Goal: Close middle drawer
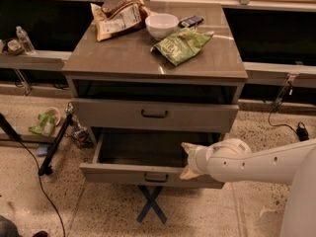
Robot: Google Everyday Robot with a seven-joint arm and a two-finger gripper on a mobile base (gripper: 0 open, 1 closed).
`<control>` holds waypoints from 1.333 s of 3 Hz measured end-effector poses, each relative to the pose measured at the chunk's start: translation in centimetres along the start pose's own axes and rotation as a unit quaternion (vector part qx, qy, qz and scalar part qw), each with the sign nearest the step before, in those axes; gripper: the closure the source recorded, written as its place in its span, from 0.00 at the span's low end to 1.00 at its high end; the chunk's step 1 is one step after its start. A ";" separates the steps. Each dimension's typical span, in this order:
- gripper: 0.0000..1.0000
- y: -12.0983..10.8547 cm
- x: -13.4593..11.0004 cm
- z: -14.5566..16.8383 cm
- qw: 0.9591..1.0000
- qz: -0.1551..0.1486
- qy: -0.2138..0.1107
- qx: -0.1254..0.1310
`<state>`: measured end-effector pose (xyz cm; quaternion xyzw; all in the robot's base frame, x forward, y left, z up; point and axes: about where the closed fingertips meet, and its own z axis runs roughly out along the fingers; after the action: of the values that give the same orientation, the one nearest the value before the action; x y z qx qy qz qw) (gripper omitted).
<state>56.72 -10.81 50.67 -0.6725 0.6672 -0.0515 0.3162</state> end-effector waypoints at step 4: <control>0.85 1.5 0.7 -2.9 0.999 0.018 0.028 -0.020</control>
Offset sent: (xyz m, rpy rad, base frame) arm -0.0118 -0.0299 0.0416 -0.0841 0.0036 -0.0428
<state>54.12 -12.34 51.99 -0.6648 0.6888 -0.0511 0.2846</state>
